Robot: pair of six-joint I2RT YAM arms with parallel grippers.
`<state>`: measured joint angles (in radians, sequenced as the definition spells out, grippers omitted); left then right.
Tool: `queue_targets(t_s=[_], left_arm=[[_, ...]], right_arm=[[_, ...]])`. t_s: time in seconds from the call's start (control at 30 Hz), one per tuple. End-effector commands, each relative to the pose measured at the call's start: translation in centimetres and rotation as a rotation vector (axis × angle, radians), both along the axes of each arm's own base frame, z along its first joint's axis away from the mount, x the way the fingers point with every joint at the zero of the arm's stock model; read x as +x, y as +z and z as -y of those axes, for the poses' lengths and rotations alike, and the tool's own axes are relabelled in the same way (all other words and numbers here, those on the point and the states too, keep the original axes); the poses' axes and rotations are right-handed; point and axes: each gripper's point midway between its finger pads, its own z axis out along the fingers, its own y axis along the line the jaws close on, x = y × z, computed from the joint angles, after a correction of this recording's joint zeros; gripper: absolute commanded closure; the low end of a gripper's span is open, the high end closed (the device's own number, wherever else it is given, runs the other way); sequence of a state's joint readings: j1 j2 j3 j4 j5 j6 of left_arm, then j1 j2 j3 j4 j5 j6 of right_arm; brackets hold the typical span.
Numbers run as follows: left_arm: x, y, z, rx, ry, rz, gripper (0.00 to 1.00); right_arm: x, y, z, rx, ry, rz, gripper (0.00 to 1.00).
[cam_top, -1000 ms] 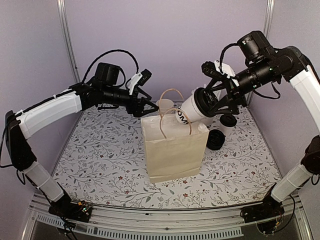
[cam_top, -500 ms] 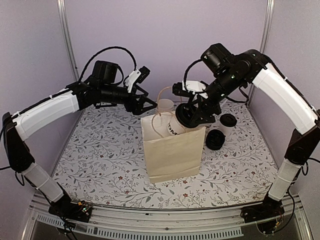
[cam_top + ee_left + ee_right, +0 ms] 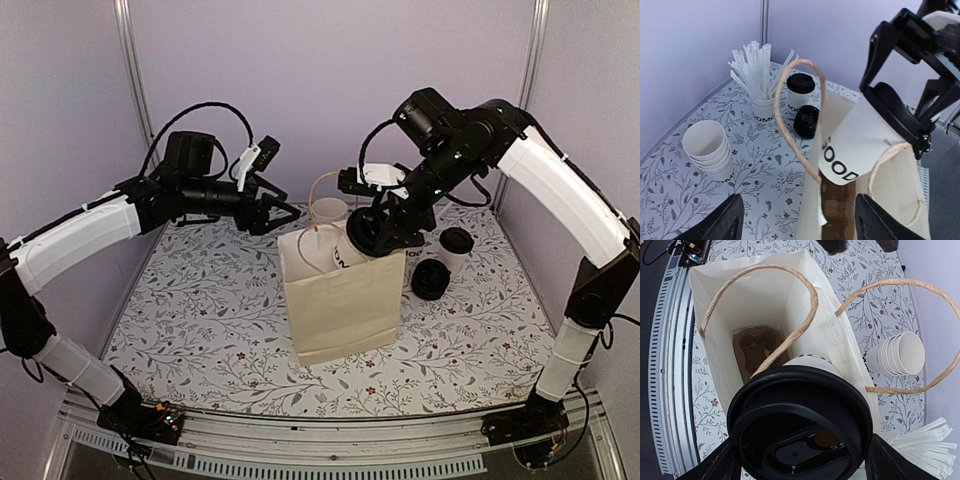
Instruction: Pack the takeout coffee
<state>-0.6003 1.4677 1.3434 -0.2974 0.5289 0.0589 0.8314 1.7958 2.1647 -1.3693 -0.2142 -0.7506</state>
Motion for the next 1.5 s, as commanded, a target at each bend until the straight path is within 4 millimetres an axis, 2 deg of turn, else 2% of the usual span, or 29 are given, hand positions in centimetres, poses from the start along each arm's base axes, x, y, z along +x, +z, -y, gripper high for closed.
queue_targets(t_s=[0.0, 0.03, 0.2, 0.47, 0.6, 0.8, 0.87, 0.97, 1.1, 1.47], left_arm=[[-6.0, 3.0, 1.3, -0.115, -0.198, -0.004, 0.20], [-6.8, 2.9, 1.8, -0.110, -0.224, -0.014, 0.19], [-8.0, 1.3, 3.2, -0.060, -0.264, -0.072, 0.17], [-10.0, -0.2, 6.0, -0.003, -0.326, -0.104, 0.18], [-11.9, 0.8, 7.2, -0.003, -0.383, -0.071, 0.19], [-16.1, 3.6, 8.4, -0.069, -0.501, -0.038, 0.20], [-17.4, 4.0, 8.7, -0.084, -0.540, -0.029, 0.20], [-19.1, 3.3, 9.4, -0.070, -0.590, -0.032, 0.20], [-20.4, 2.5, 10.0, -0.042, -0.627, -0.036, 0.22], [-22.5, 2.1, 10.3, -0.024, -0.688, -0.025, 0.24]], right_arm=[[-0.8, 2.8, 0.9, 0.053, -0.027, 0.046, 0.52], [-0.8, 2.7, 0.9, 0.051, -0.028, 0.044, 0.52], [-0.7, 1.8, 1.0, 0.030, -0.033, 0.027, 0.52], [-0.9, 2.2, 1.3, 0.037, -0.042, 0.035, 0.52], [-1.1, 2.1, 1.6, 0.034, -0.048, 0.027, 0.52], [-1.3, 1.9, 2.1, 0.021, -0.053, 0.032, 0.51], [-1.3, 1.8, 2.1, 0.019, -0.050, 0.034, 0.51], [-1.4, 1.5, 1.9, 0.018, -0.043, 0.021, 0.51], [-1.4, 1.3, 1.9, 0.014, -0.040, 0.014, 0.51], [-1.4, 2.4, 1.3, 0.048, -0.025, 0.026, 0.51]])
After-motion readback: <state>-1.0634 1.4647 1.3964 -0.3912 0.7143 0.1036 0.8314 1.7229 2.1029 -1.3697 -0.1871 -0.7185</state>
